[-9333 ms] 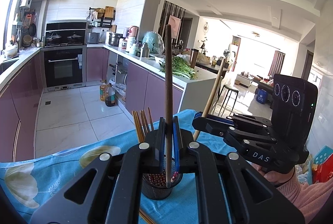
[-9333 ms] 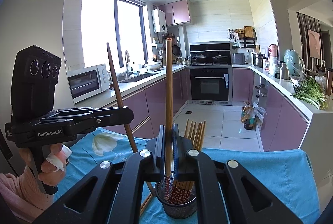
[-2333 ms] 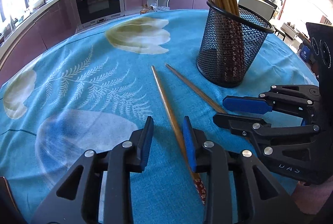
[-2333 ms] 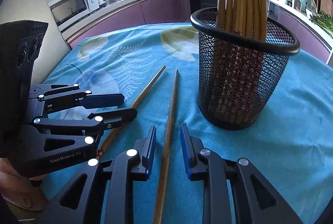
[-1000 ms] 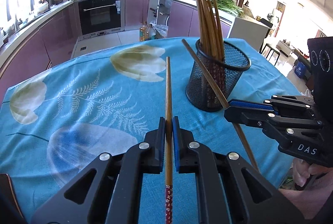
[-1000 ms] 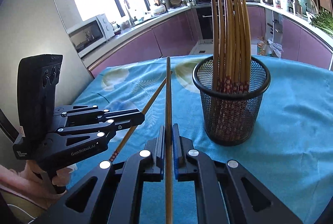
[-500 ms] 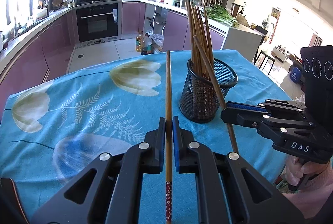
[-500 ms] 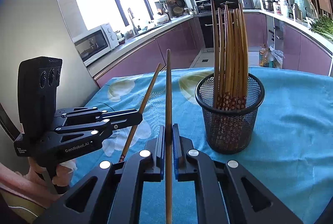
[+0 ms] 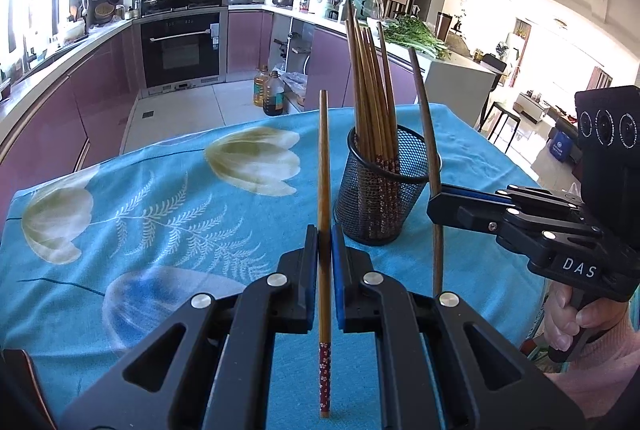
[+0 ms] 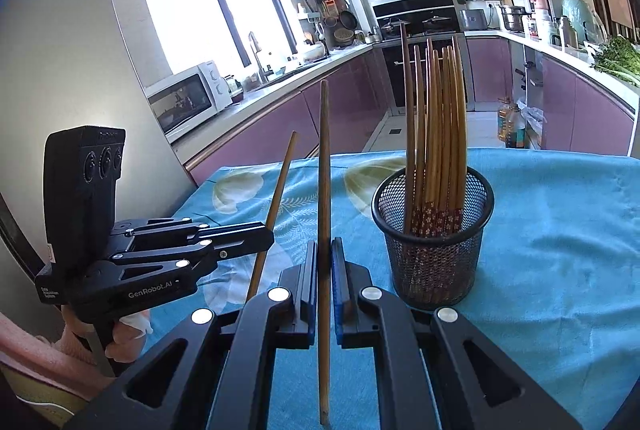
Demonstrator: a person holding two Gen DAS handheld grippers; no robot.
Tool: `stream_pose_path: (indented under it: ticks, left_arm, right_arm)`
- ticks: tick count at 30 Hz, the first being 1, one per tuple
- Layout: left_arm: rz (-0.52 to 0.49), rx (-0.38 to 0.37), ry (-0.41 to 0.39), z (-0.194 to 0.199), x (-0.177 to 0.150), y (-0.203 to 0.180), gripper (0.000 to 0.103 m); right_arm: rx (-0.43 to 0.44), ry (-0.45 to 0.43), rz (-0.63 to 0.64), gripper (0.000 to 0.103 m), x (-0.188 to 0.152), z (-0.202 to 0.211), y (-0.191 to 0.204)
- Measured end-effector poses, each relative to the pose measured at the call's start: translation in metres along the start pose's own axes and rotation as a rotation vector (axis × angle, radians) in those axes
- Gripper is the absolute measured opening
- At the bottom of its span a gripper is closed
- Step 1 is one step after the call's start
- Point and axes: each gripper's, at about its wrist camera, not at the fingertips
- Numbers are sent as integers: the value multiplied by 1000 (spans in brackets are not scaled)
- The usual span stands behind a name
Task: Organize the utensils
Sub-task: 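Raise both chopsticks upright and carry them toward the mesh cup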
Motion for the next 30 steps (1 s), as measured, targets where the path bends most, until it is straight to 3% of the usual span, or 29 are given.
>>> stream_pose_path:
  ticks: [30]
  left_arm:
    - [-23, -12, -39, 10, 12, -9, 8]
  right_arm:
    - [-12, -61, 10, 6, 9, 16, -3]
Point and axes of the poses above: each gripper's, at about its wrist camera, not at the fingertips, and z roughly against the way its jaws point, y to its left, x to its top, and after that the axes turned 3 degrees about z, right-handed
